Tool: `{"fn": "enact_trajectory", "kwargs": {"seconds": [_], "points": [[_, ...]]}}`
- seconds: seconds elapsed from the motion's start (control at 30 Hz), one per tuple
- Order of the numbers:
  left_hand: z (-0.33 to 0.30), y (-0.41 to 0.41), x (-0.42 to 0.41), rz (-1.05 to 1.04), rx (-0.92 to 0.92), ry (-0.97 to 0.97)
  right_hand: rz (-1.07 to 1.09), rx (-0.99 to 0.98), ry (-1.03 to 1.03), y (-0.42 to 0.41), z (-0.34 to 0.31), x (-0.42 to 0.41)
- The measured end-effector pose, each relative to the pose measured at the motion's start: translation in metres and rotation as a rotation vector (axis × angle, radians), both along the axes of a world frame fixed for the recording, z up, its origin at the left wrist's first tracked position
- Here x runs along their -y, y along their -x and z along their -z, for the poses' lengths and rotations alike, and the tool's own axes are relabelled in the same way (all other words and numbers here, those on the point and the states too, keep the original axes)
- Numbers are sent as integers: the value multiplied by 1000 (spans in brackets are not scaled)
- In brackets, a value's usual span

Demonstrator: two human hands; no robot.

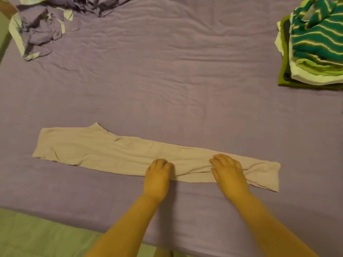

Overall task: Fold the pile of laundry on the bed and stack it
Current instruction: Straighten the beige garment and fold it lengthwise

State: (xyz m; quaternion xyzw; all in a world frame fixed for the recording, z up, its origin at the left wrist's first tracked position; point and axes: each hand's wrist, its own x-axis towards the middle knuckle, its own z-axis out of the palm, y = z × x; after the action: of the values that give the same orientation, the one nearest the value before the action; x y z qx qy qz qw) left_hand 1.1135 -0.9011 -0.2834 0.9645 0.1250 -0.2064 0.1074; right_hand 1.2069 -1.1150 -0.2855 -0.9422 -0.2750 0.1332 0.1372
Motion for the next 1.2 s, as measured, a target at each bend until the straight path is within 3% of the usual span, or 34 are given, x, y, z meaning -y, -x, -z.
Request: {"fn": "enact_trajectory", "kwargs": {"seconds": [0.27, 0.37, 0.47, 0.6, 0.73, 0.87, 1.03, 1.2], "points": [[10, 10, -47, 27, 48, 62, 56, -101, 108, -7, 23, -57], [13, 10, -55, 141, -33, 34, 76, -52, 19, -10, 13, -52], [11, 10, -63, 270, -96, 87, -76, -39, 30, -7, 7, -42], [5, -5, -88, 66, 48, 194, -6, -153, 46, -7, 6, -59], [3, -27, -135, -119, 185, 93, -29, -234, 166, -18, 10, -80], [6, -45, -175, -79, 150, 17, 68, -512, -58, -22, 6, -81], [10, -58, -176, -42, 92, 91, 179, -616, -177, -27, 4, -83], [9, -62, -164, -270, 148, 140, 117, -553, 57, -39, 1, -80]]}}
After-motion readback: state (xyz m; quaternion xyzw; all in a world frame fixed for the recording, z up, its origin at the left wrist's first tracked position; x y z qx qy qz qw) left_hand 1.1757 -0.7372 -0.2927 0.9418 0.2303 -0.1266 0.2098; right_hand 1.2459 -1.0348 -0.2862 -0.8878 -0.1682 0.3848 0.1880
